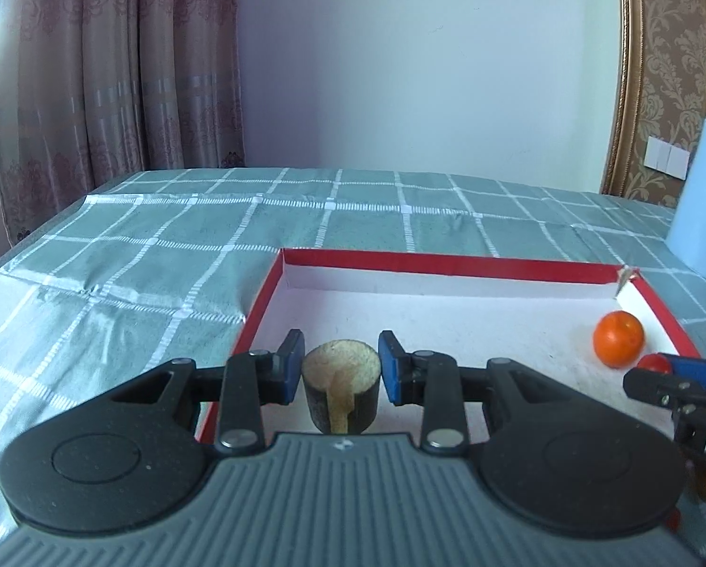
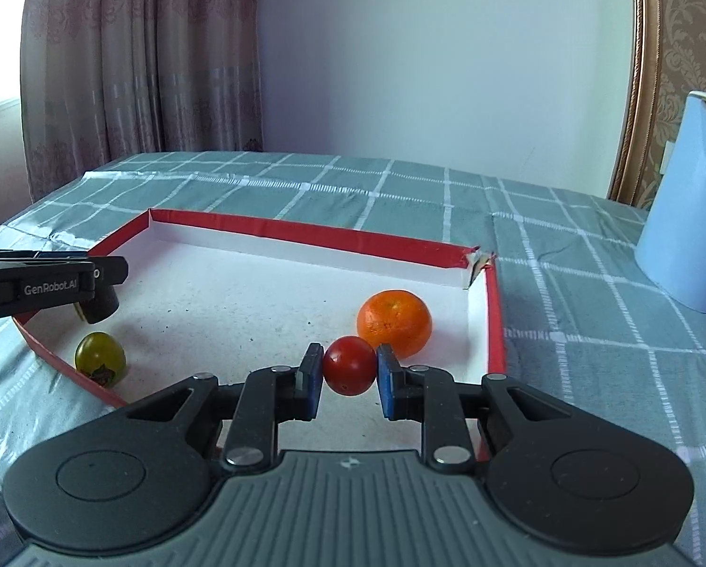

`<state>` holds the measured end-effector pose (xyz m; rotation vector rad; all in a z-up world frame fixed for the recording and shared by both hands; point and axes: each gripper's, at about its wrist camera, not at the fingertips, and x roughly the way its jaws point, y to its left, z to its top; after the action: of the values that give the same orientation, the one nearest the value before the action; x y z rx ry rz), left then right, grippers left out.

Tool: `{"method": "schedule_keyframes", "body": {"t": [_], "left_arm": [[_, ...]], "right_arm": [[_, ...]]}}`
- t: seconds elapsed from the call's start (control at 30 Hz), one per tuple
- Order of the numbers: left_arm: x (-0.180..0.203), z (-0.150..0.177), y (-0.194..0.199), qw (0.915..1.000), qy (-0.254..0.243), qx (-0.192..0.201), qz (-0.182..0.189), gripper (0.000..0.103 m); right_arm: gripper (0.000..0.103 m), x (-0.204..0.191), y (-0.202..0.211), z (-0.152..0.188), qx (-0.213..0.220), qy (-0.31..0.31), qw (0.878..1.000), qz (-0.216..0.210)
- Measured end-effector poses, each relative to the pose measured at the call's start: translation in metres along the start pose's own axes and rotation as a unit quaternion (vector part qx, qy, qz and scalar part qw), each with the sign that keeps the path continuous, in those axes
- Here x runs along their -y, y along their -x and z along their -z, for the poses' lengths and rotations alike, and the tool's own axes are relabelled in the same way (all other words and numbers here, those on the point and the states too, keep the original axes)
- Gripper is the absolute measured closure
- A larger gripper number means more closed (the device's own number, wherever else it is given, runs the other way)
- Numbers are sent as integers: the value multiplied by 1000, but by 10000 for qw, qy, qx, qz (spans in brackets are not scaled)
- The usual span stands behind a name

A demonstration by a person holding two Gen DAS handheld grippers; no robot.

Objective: Organize fruits
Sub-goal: 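Carry the log piece into the tray and open the left gripper while the right carries the cherry tomato in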

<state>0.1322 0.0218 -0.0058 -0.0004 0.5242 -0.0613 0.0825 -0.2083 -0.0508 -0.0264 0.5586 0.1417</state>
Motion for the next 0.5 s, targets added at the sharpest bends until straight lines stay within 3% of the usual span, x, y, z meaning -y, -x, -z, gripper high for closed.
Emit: {"method": "schedule_keyframes", "body": {"t": [0.43,0.5], "left_arm": [[0,-9,-29,9995,14,-131,-273,72],[-1,-8,-29,9994,24,-110,-316,68]], "right_arm": [[80,-19,-35,-14,-537,71,9984,-131],[80,-20,-40,-14,-609,61,9980,-138]]}}
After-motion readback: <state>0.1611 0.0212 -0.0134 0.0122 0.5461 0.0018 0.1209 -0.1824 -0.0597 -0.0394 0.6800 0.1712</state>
